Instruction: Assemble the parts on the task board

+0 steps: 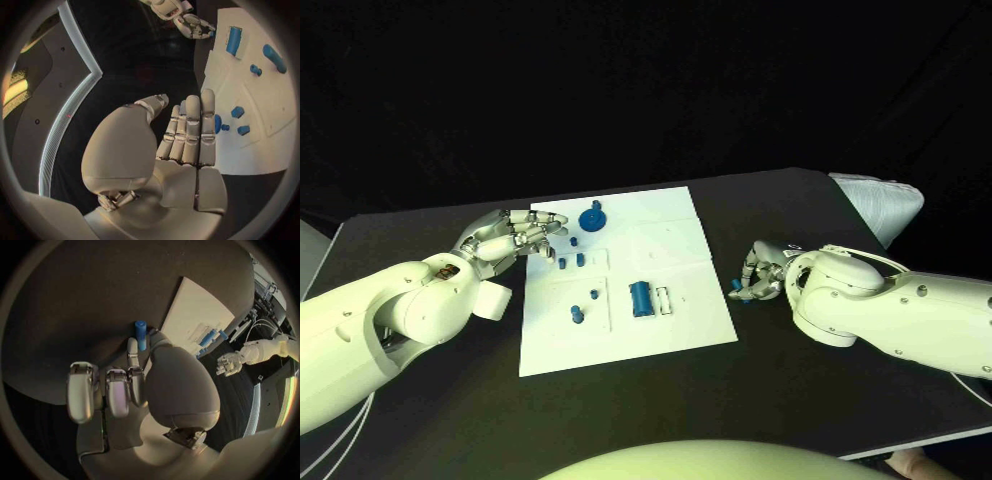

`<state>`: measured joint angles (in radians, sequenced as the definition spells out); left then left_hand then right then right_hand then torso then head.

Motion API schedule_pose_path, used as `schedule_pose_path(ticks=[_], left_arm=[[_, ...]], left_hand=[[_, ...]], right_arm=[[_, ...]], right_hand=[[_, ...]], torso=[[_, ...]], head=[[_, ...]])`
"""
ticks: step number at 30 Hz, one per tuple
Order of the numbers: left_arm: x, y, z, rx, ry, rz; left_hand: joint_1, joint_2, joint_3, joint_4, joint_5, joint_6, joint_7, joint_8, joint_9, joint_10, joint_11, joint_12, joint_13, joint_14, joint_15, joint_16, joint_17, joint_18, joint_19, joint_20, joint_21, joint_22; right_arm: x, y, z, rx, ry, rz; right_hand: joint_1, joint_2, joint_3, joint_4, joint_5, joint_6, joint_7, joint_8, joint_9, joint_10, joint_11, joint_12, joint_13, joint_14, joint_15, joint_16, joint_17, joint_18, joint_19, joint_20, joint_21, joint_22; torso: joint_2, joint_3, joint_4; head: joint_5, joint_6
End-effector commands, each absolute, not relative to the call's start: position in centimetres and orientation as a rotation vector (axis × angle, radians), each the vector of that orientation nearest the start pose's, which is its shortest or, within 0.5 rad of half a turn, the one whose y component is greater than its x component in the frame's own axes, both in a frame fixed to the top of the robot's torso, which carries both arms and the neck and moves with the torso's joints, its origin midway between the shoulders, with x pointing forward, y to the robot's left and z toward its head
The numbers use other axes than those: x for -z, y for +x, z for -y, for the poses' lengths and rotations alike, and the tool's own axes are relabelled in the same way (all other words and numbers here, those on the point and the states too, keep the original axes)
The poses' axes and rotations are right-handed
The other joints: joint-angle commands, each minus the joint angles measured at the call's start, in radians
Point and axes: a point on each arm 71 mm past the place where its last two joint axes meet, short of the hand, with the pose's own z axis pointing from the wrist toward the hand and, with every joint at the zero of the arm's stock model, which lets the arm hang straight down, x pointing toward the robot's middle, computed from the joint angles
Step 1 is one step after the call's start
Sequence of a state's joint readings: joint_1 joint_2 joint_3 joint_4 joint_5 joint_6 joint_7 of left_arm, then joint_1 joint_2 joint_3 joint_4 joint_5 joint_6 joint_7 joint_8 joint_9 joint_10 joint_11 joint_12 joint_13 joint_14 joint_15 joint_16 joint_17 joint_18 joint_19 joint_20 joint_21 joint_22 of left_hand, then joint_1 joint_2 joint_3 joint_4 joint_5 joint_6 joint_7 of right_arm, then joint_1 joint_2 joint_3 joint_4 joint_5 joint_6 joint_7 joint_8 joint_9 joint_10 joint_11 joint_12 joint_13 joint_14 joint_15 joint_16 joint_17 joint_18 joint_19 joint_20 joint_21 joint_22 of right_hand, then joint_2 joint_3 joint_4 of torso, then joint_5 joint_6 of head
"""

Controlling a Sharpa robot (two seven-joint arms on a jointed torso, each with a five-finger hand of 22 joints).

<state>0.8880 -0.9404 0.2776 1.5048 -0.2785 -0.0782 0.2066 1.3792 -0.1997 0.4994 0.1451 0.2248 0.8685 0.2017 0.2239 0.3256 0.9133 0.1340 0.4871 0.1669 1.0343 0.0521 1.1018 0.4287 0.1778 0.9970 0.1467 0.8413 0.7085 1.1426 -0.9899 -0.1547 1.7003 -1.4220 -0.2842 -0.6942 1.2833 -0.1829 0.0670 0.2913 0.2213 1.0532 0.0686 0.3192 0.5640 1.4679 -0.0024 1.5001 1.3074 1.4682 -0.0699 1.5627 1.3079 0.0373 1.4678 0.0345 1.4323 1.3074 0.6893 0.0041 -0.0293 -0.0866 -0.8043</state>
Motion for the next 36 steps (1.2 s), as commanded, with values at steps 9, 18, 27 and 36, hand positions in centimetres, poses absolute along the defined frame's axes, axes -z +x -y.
schedule_pose_path(ticks=[9,18,27,36], left_arm=[[22.0,46.7,-25.9,1.537,-1.075,-1.622],[22.0,46.7,-25.9,1.535,-1.076,-1.624],[22.1,46.7,-25.9,1.533,-1.077,-1.627],[22.1,46.8,-26.0,1.528,-1.079,-1.630]], left_hand=[[-0.004,0.009,0.004,0.009,0.004,-0.006,-0.002,0.007,0.002,-0.008,-0.001,0.006,-0.002,-0.004,0.006,-0.004,-0.001,0.006,0.005,0.005,-0.004,-0.001],[-0.002,0.015,0.007,0.012,0.005,-0.006,-0.003,0.008,0.002,-0.008,-0.001,0.007,-0.002,-0.004,0.006,-0.004,-0.001,0.007,0.005,0.005,-0.005,-0.002],[0.002,0.019,0.010,0.011,0.006,-0.006,-0.003,0.008,0.002,-0.009,-0.002,0.008,-0.002,-0.005,0.005,-0.004,-0.001,0.007,0.006,0.004,-0.005,-0.002],[0.002,0.019,0.010,0.011,0.006,-0.006,-0.003,0.008,0.002,-0.009,-0.002,0.008,-0.002,-0.005,0.005,-0.004,-0.001,0.007,0.006,0.004,-0.005,-0.002]], right_arm=[[26.0,42.6,25.7,-0.093,0.209,-2.002],[26.5,42.4,25.4,-0.099,0.196,-2.021],[26.5,42.2,25.5,-0.125,0.223,-2.025],[25.3,41.9,25.3,-0.189,0.280,-2.031]], right_hand=[[0.073,0.007,0.042,-0.003,0.070,-0.003,-0.002,-0.007,-0.006,0.066,-0.006,-0.002,0.211,0.100,-0.003,0.003,0.253,-0.012,0.076,-0.002,0.003,0.223],[0.179,-0.030,0.223,-0.007,0.117,0.012,-0.002,-0.017,-0.016,0.065,-0.007,-0.002,0.212,0.101,-0.005,0.005,0.256,-0.013,0.077,-0.005,0.007,0.227],[0.163,-0.051,0.368,-0.036,0.195,0.009,-0.002,0.000,0.005,0.065,-0.008,-0.002,0.212,0.102,-0.006,0.006,0.259,-0.014,0.078,-0.006,0.009,0.230],[0.117,-0.074,0.407,-0.044,0.173,0.001,-0.001,0.008,0.018,0.066,-0.008,0.000,0.214,0.103,-0.004,0.008,0.263,-0.016,0.080,-0.004,0.017,0.233]], torso=[[0.000,-0.0012,0.0010],[0.000,-0.0019,0.0019],[0.000,-0.0020,0.0027],[0.000,-0.0034,0.0036]], head=[[0.001,-0.004],[-0.001,-0.005],[-0.004,-0.002],[0.000,0.000]])
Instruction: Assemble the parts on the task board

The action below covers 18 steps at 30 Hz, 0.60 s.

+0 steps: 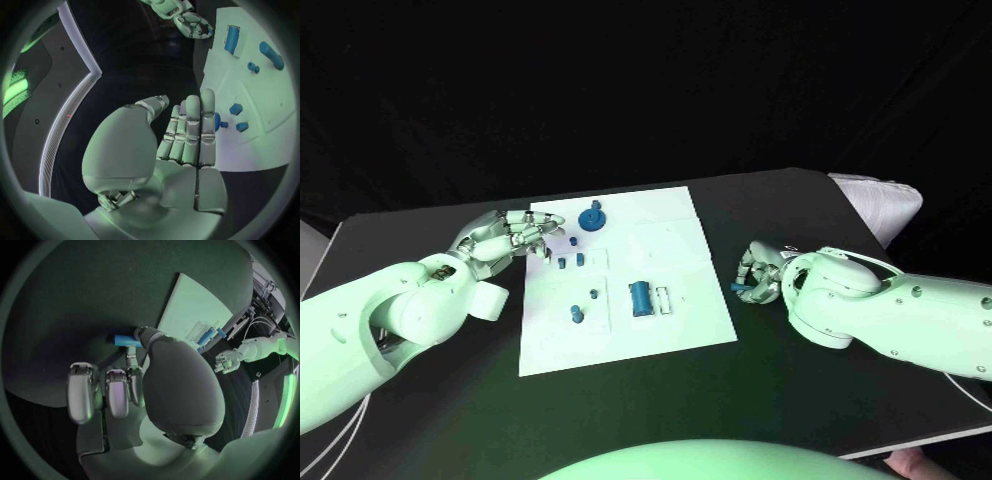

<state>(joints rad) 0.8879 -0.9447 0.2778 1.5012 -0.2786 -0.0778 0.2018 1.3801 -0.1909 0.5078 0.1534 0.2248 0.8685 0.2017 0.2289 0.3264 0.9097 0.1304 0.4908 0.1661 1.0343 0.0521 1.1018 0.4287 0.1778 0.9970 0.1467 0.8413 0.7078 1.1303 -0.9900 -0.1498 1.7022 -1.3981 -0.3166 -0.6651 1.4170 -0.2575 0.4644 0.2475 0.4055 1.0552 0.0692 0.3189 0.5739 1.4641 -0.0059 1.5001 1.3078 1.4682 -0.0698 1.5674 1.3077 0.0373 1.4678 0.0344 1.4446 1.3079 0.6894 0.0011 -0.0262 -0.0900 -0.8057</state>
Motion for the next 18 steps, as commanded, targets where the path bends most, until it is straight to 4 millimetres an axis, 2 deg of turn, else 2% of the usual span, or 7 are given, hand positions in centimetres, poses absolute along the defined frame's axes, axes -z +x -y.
schedule_pose_path(ticks=[1,7,11,18], left_arm=[[22.1,46.8,-26.0,1.529,-1.079,-1.630],[22.1,46.8,-25.9,1.530,-1.080,-1.632],[22.1,46.8,-25.9,1.532,-1.079,-1.633],[22.1,46.8,-25.6,1.539,-1.077,-1.637]], left_hand=[[0.001,0.010,0.001,0.003,0.006,-0.006,-0.003,0.003,0.001,-0.005,0.002,0.004,-0.001,-0.005,0.005,-0.004,-0.002,0.007,0.006,0.004,-0.005,-0.001],[0.001,0.010,0.001,0.003,0.006,-0.006,-0.003,0.003,0.001,-0.005,0.002,0.004,-0.001,-0.005,0.005,-0.004,-0.002,0.007,0.006,0.004,-0.005,-0.001],[0.003,0.012,0.003,0.003,0.006,-0.006,-0.003,0.004,0.001,-0.006,0.002,0.005,-0.001,-0.005,0.005,-0.004,-0.002,0.007,0.006,0.004,-0.005,-0.001],[0.003,0.012,0.003,0.003,0.006,-0.006,-0.003,0.004,0.001,-0.006,0.002,0.005,-0.001,-0.005,0.005,-0.004,-0.002,0.007,0.006,0.004,-0.005,-0.001]], right_arm=[[25.0,41.9,25.2,-0.197,0.283,-2.027],[22.3,42.3,23.9,-0.268,0.297,-1.988],[21.5,42.2,22.6,-0.317,0.297,-1.981],[21.9,42.3,19.3,-0.398,0.276,-2.010]], right_hand=[[-0.022,-0.001,0.012,0.000,-0.017,-0.001,-0.002,0.009,0.009,0.071,-0.004,0.001,0.214,0.103,-0.004,0.003,0.263,-0.016,0.080,-0.004,0.005,0.233],[-0.040,-0.005,0.017,0.002,-0.042,-0.001,-0.004,0.012,0.011,0.072,-0.006,0.004,0.216,0.103,-0.005,0.003,0.263,-0.016,0.081,-0.005,0.010,0.234],[-0.049,-0.006,0.017,0.003,-0.052,0.001,-0.005,0.013,0.013,0.074,-0.006,0.006,0.218,0.103,-0.006,0.003,0.263,-0.017,0.082,-0.005,0.013,0.235],[-0.061,-0.006,0.014,0.005,-0.051,0.002,-0.007,0.015,0.014,0.074,-0.008,0.007,0.218,0.103,-0.007,0.003,0.263,-0.016,0.081,-0.006,0.009,0.234]], torso=[[0.000,-0.0005,0.0002],[0.000,-0.0018,0.0008],[0.000,-0.0020,0.0024],[0.002,-0.0022,0.0030]], head=[[0.004,0.001],[0.006,0.004],[0.007,0.005],[0.010,0.004]])
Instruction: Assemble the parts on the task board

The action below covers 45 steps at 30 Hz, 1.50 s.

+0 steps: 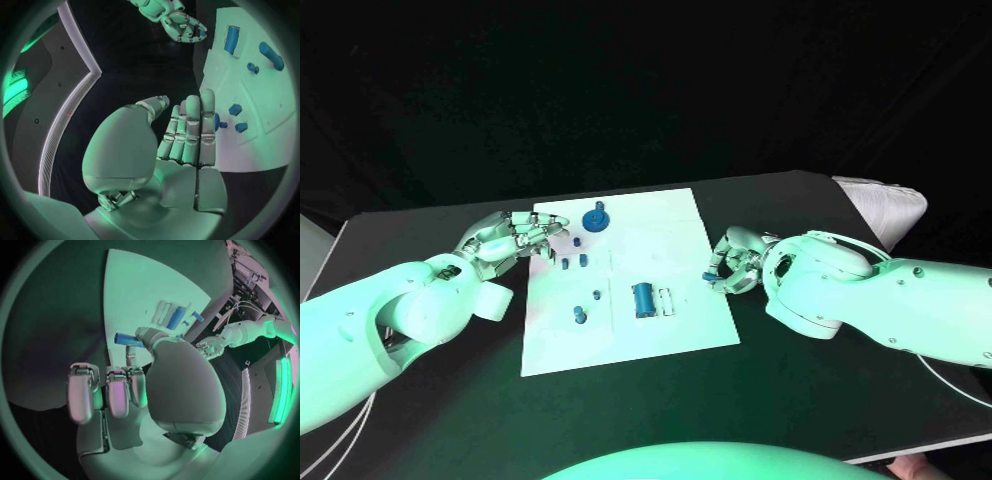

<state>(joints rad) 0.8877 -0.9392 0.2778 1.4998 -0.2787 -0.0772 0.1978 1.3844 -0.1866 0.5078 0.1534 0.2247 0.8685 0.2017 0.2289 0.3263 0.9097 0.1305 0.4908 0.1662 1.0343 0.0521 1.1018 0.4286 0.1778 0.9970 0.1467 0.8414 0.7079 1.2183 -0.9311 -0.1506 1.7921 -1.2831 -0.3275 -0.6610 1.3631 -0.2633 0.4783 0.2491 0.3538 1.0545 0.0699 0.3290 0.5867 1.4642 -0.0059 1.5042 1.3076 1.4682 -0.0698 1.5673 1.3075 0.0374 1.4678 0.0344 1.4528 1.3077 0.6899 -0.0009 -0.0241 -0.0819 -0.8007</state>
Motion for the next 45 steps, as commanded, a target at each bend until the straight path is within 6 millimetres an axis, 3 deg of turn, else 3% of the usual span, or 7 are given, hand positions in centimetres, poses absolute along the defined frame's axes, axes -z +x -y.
schedule_pose_path(ticks=[1,8,16,25,31,45], left_arm=[[22.1,46.7,-25.6,1.539,-1.077,-1.637],[22.1,46.7,-25.6,1.539,-1.076,-1.638],[22.1,46.7,-25.6,1.540,-1.076,-1.641],[22.0,46.6,-25.7,1.538,-1.076,-1.643],[22.0,46.6,-25.7,1.537,-1.076,-1.644],[22.0,46.6,-25.8,1.536,-1.076,-1.647]], left_hand=[[-0.001,0.007,0.003,0.003,0.006,-0.006,-0.003,0.004,0.002,-0.006,0.002,0.005,-0.001,-0.005,0.005,-0.004,-0.002,0.007,0.006,0.004,-0.005,-0.001],[-0.001,0.007,0.003,0.003,0.006,-0.006,-0.003,0.004,0.002,-0.006,0.002,0.005,-0.001,-0.005,0.005,-0.004,-0.002,0.007,0.006,0.004,-0.005,-0.001],[0.000,0.008,0.003,0.004,0.006,-0.007,-0.002,0.004,0.002,-0.007,0.002,0.005,-0.002,-0.005,0.005,-0.004,-0.002,0.007,0.006,0.004,-0.006,-0.002],[0.000,0.008,0.003,0.004,0.006,-0.007,-0.002,0.004,0.002,-0.007,0.002,0.005,-0.002,-0.005,0.005,-0.004,-0.002,0.007,0.006,0.004,-0.006,-0.002],[0.000,0.008,0.003,0.004,0.006,-0.007,-0.002,0.004,0.002,-0.007,0.002,0.005,-0.002,-0.005,0.005,-0.004,-0.002,0.007,0.006,0.004,-0.006,-0.002],[0.000,0.008,0.003,0.004,0.006,-0.007,-0.002,0.004,0.002,-0.007,0.002,0.005,-0.002,-0.005,0.005,-0.004,-0.002,0.007,0.006,0.004,-0.006,-0.002]], right_arm=[[22.1,42.3,19.0,-0.403,0.273,-2.014],[23.4,42.2,17.2,-0.423,0.269,-2.035],[23.8,42.0,16.0,-0.419,0.265,-2.046],[24.4,42.2,14.8,-0.410,0.252,-2.070],[24.8,42.2,14.4,-0.399,0.234,-2.095],[25.3,42.4,14.2,-0.370,0.190,-2.129]], right_hand=[[-0.009,0.000,0.000,0.004,0.003,0.003,-0.008,0.005,0.002,0.074,-0.008,0.003,0.218,0.103,-0.007,0.004,0.263,-0.016,0.081,-0.006,0.001,0.234],[-0.037,0.004,-0.013,0.013,-0.003,0.005,-0.010,0.009,0.004,0.078,-0.009,0.009,0.222,0.103,-0.008,0.004,0.263,-0.016,0.081,-0.007,-0.001,0.234],[-0.078,0.015,-0.037,0.029,-0.041,0.014,-0.016,0.018,0.010,0.086,-0.014,0.025,0.234,0.103,-0.012,0.004,0.263,-0.016,0.081,-0.011,-0.002,0.234],[-0.132,0.018,-0.083,0.040,-0.035,0.014,-0.015,0.023,0.010,0.088,-0.014,0.030,0.237,0.103,-0.012,0.004,0.263,-0.016,0.081,-0.011,-0.004,0.234],[-0.141,0.020,-0.094,0.040,-0.040,0.014,-0.015,0.023,0.009,0.088,-0.014,0.029,0.237,0.103,-0.012,0.004,0.263,-0.015,0.081,-0.011,-0.006,0.233],[-0.179,0.035,-0.143,0.042,-0.050,0.011,-0.014,0.022,0.004,0.087,-0.012,0.026,0.235,0.103,-0.011,0.004,0.263,-0.015,0.080,-0.010,-0.010,0.232]], torso=[[0.001,-0.0004,0.0013],[0.001,0.0001,0.0004],[0.001,0.0002,0.0033],[0.002,0.0003,0.0010],[0.002,-0.0010,0.0026],[0.002,0.0006,0.0012]], head=[[0.002,-0.001],[0.010,-0.003],[0.016,-0.009],[0.025,-0.013],[0.027,-0.019],[0.032,-0.023]])
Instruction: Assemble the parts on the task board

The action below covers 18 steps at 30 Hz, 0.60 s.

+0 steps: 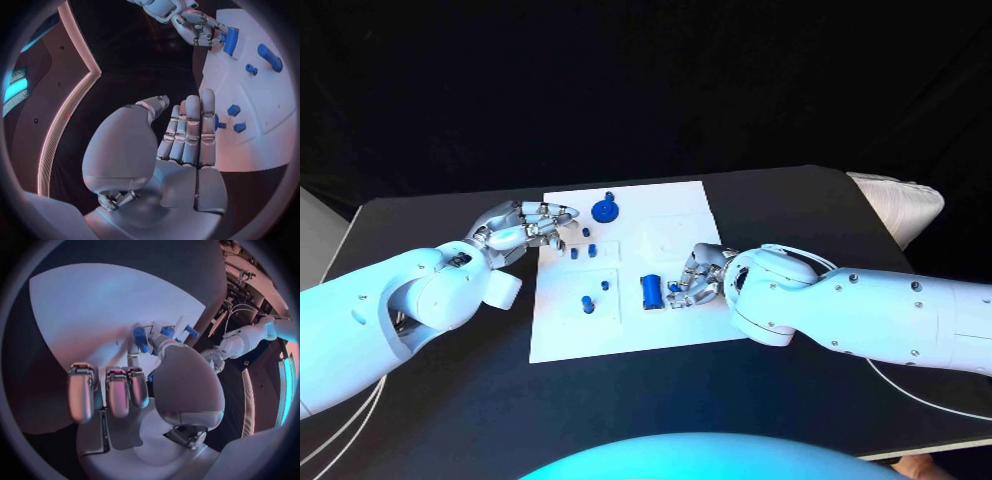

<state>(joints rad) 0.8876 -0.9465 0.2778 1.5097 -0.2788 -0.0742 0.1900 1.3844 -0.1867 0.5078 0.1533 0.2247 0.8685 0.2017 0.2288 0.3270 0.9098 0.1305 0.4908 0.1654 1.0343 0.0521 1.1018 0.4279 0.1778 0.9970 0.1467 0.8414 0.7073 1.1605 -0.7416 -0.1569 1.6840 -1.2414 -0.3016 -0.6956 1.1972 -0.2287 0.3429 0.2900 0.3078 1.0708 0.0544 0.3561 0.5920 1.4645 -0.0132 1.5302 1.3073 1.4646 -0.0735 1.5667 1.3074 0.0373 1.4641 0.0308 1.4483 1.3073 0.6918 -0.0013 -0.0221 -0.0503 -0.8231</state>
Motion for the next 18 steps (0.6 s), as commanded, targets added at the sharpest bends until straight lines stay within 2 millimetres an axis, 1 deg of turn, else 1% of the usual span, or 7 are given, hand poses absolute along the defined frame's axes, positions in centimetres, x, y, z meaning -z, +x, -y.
schedule_pose_path(ticks=[1,8,13,16,18], left_arm=[[22.04,46.60,-25.76,1.537,-1.076,-1.647],[22.05,46.60,-25.72,1.538,-1.076,-1.648],[22.06,46.60,-25.71,1.538,-1.076,-1.650],[22.07,46.59,-25.70,1.538,-1.076,-1.653],[22.08,46.59,-25.70,1.538,-1.076,-1.654]], left_hand=[[0.000,0.008,0.003,0.004,0.006,-0.007,-0.002,0.004,0.001,-0.007,0.002,0.005,-0.001,-0.005,0.005,-0.004,-0.001,0.007,0.006,0.004,-0.006,-0.001],[0.000,0.008,0.003,0.004,0.006,-0.007,-0.002,0.004,0.001,-0.007,0.002,0.005,-0.001,-0.005,0.005,-0.004,-0.001,0.007,0.006,0.004,-0.006,-0.001],[0.000,0.008,0.003,0.004,0.006,-0.007,-0.002,0.004,0.001,-0.007,0.002,0.005,-0.001,-0.005,0.005,-0.004,-0.001,0.007,0.006,0.004,-0.006,-0.001],[0.000,0.008,0.003,0.004,0.006,-0.007,-0.002,0.004,0.001,-0.007,0.002,0.005,-0.001,-0.005,0.005,-0.004,-0.001,0.007,0.006,0.004,-0.006,-0.001],[-0.002,0.010,0.003,0.008,0.006,-0.008,-0.002,0.004,0.001,-0.008,0.003,0.006,-0.001,-0.006,0.006,-0.004,-0.001,0.006,0.007,0.004,-0.006,-0.001]], right_arm=[[25.33,42.43,14.14,-0.369,0.188,-2.129],[25.35,42.38,13.89,-0.381,0.187,-2.120],[25.31,42.36,13.83,-0.390,0.193,-2.111],[25.30,42.38,13.89,-0.391,0.197,-2.106],[25.28,42.40,13.91,-0.393,0.201,-2.102]], right_hand=[[-0.015,0.001,-0.009,0.002,-0.004,-0.005,0.002,-0.006,-0.002,0.087,-0.005,0.000,0.236,0.106,-0.007,0.004,0.263,-0.015,0.084,-0.007,-0.006,0.233],[-0.019,0.004,-0.014,0.002,-0.003,-0.005,0.002,-0.006,-0.002,0.086,-0.004,0.000,0.236,0.106,-0.007,0.004,0.263,-0.015,0.084,-0.007,-0.005,0.233],[-0.020,0.005,-0.015,0.002,-0.003,-0.005,0.002,-0.006,-0.003,0.087,-0.005,0.000,0.236,0.106,-0.007,0.004,0.263,-0.015,0.084,-0.006,-0.004,0.233],[-0.027,0.013,-0.021,0.002,0.001,-0.003,0.001,-0.005,-0.004,0.087,-0.005,0.002,0.237,0.106,-0.007,0.004,0.263,-0.015,0.084,-0.006,-0.003,0.233],[-0.038,0.026,-0.025,0.002,0.008,0.002,-0.001,-0.002,-0.004,0.089,-0.006,0.005,0.239,0.106,-0.008,0.004,0.263,-0.016,0.085,-0.007,0.001,0.235]], torso=[[0.000,0.0010,-0.0007],[0.001,0.0017,-0.0006],[0.000,0.0013,-0.0005],[0.000,0.0012,-0.0001],[0.000,0.0009,-0.0002]], head=[[0.001,-0.001],[0.003,-0.002],[0.003,-0.001],[0.003,-0.002],[0.003,-0.002]])
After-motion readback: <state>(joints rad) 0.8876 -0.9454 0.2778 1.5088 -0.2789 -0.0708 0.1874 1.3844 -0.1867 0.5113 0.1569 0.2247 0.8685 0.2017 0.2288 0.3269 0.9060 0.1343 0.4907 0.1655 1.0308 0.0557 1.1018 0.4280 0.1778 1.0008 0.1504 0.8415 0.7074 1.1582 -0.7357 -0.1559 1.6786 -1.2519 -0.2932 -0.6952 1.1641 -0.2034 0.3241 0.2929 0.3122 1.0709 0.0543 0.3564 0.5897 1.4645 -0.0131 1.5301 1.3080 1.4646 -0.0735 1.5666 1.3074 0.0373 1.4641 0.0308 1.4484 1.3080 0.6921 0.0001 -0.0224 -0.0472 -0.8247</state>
